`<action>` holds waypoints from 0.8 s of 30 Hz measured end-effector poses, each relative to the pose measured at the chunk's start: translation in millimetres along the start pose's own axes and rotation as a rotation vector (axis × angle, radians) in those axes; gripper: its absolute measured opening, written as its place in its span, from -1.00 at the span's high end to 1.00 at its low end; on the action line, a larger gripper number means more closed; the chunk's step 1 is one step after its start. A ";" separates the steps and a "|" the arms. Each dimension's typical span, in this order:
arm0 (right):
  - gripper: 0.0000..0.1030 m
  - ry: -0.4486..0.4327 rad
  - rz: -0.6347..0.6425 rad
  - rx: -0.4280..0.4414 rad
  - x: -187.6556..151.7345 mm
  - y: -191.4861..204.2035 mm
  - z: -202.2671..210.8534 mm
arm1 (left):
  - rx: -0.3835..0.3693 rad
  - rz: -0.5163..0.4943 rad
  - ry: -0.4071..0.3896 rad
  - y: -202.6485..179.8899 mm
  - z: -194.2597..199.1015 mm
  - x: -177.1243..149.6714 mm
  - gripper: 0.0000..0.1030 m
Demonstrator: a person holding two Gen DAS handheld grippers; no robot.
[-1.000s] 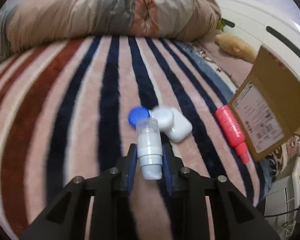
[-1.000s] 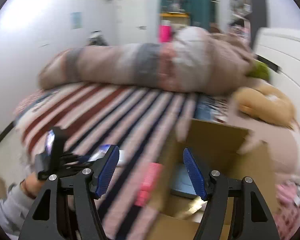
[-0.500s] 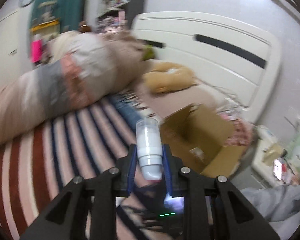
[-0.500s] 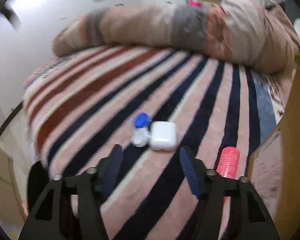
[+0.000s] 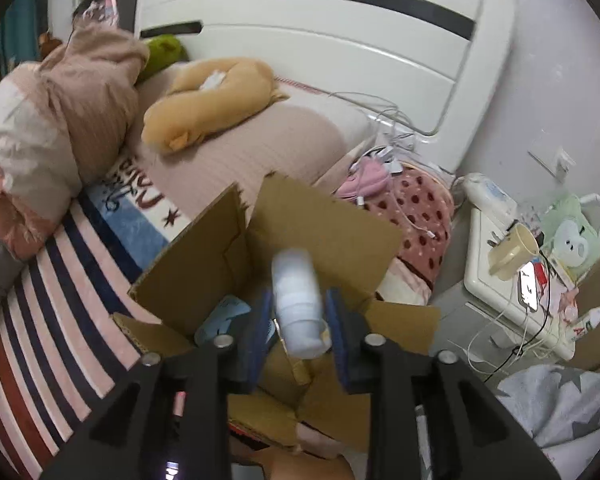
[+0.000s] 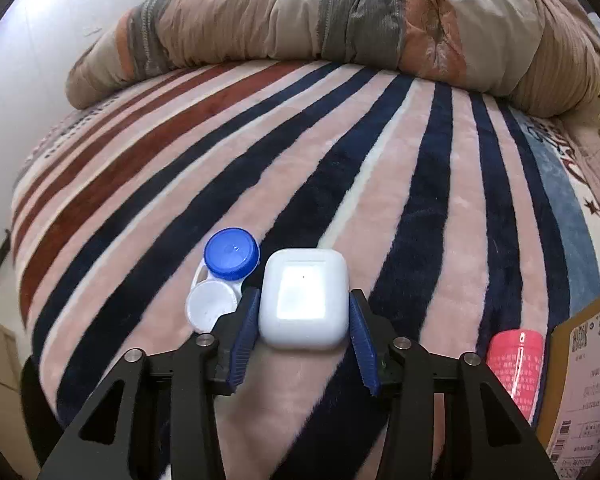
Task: Organize rigid objects
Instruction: 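Place the white bottle in the box with left gripper while right grasps earbud case, then drop the white earbud case into the cardboard box with the right gripper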
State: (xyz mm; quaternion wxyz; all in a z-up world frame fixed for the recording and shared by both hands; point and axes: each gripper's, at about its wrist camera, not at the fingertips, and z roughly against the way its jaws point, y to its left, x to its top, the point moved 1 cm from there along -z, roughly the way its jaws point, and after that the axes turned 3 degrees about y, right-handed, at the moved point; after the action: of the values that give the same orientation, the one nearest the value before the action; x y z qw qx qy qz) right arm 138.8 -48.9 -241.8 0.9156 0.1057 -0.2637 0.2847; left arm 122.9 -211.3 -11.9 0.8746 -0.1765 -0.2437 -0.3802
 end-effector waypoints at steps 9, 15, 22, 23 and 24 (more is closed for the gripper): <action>0.24 -0.058 -0.017 -0.005 -11.8 1.4 27.5 | 0.144 0.203 -0.208 68.1 83.8 -58.0 -0.31; 0.24 -0.088 -0.012 0.045 -27.5 4.7 80.8 | 0.360 0.390 -0.258 133.6 109.5 -156.7 -0.52; 0.24 -0.232 0.033 0.094 -36.1 8.4 197.0 | 0.337 0.591 -0.132 178.0 57.5 -246.5 -0.53; 0.24 -0.262 0.025 0.078 -35.5 1.2 215.5 | 0.327 0.605 -0.120 179.5 47.3 -253.9 -0.53; 0.24 -0.286 0.015 0.057 -35.0 -6.4 229.7 | 0.318 0.621 -0.110 179.1 36.1 -261.3 -0.53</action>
State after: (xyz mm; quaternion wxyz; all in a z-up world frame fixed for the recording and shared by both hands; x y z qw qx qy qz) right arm 20.9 -149.4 -68.4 0.8630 0.1694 -0.3842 0.2809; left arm 92.2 74.0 -150.9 0.9507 -0.1237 -0.2812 -0.0433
